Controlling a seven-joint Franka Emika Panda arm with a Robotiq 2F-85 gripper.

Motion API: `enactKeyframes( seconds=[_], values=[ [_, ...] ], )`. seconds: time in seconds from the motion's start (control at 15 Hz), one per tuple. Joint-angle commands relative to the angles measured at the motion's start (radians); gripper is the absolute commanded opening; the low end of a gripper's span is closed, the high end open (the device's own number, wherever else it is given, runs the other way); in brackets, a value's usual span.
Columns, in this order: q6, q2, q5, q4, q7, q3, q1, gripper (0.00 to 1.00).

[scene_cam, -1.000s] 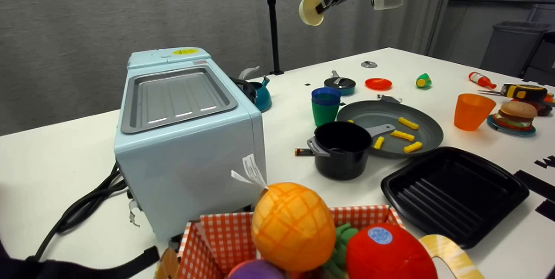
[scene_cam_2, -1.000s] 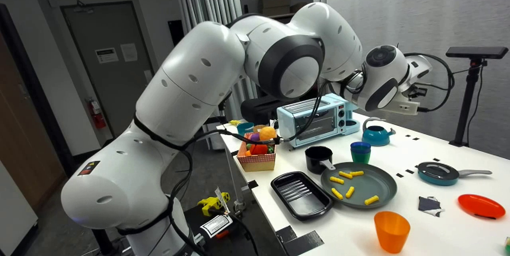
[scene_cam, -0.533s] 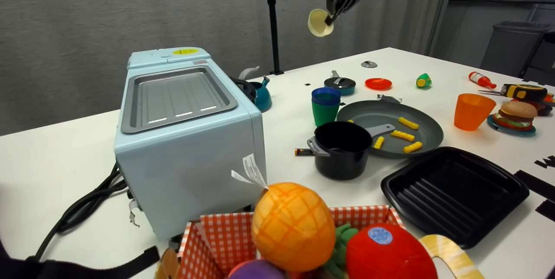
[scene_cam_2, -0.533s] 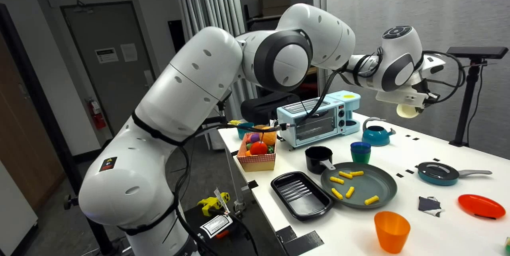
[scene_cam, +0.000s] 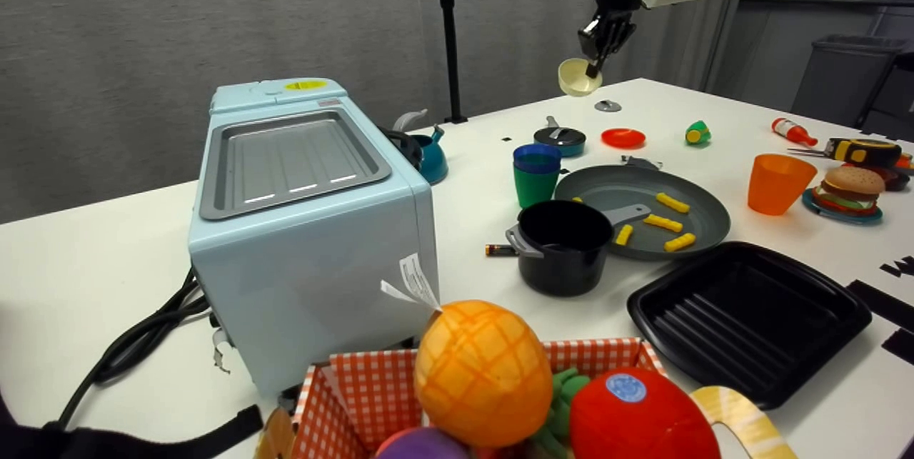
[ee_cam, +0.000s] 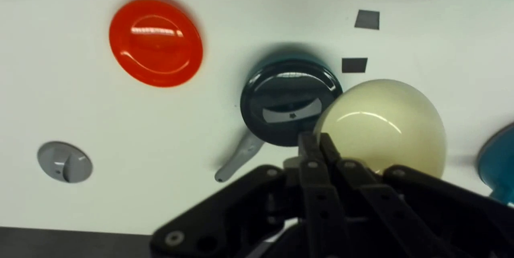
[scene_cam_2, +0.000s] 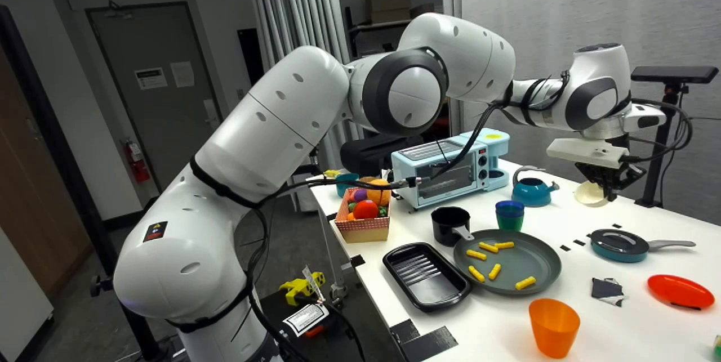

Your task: Pour the things in the white bowl onto the plate

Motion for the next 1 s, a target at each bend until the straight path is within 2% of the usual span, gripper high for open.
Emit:
enactKeyframes(
  seconds=[0.0, 0.33, 0.93],
  values=[
    [-0.137, 0.074, 0.010, 0.103, 0.041, -0.054, 0.002, 0.01],
    [-0.251, 0.125, 0.007, 0.117, 0.049, -0.091, -0.018, 0.01],
    [-0.317, 0.237, 0.018, 0.169, 0.057, -0.086, -0.028, 0.01]
  ],
)
